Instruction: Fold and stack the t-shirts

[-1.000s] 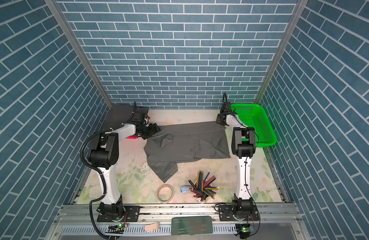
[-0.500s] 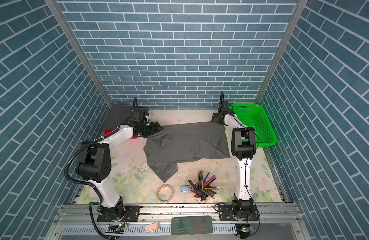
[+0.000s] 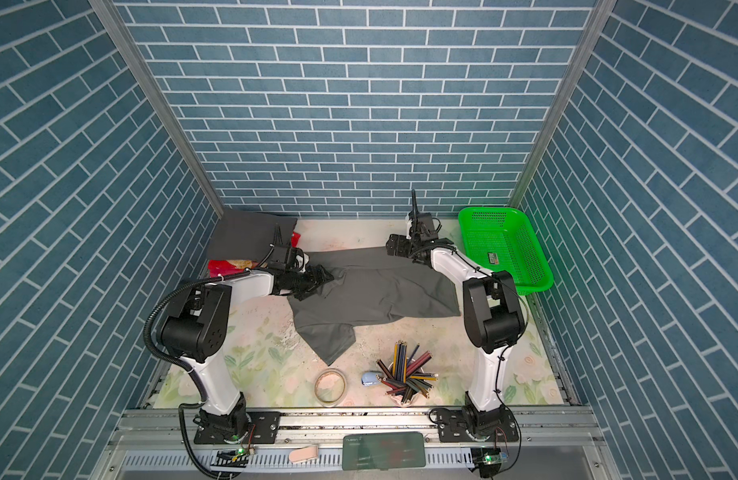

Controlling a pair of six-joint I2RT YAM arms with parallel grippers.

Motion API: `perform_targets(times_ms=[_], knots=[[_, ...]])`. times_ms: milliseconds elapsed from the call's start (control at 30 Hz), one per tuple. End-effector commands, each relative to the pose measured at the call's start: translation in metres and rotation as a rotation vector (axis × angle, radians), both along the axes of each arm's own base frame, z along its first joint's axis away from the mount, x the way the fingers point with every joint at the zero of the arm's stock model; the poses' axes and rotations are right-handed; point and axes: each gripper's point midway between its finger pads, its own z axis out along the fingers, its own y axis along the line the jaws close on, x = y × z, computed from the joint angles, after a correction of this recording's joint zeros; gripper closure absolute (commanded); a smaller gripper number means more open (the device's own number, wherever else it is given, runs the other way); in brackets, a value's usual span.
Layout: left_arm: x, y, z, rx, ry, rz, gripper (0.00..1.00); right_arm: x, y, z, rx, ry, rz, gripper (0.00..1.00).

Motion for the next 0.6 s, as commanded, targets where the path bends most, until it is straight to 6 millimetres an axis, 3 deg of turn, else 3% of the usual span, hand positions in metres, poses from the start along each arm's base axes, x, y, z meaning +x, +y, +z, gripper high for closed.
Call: perform_targets(times_ms=[0, 167, 367, 567], knots=[[-0.011, 0.003, -0.004, -0.007, 0.008, 0.011, 0.14, -0.018, 0.027, 0.008, 0.139, 0.028, 0.025, 0.11], [-0.020, 0.010, -0.012, -0.014, 0.032, 0.016, 0.14, -0.043, 0.071, -0.011, 0.210, 0.110, 0.096, 0.20], [-0.004, 0.029, 0.018, -0.030, -0.022, 0.060, 0.14, -0.061, 0.102, -0.022, 0.281, 0.193, 0.121, 0.28], [0.018, 0.024, 0.040, -0.122, -0.072, 0.095, 0.14, -0.074, 0.135, -0.038, 0.308, 0.259, 0.158, 0.32]])
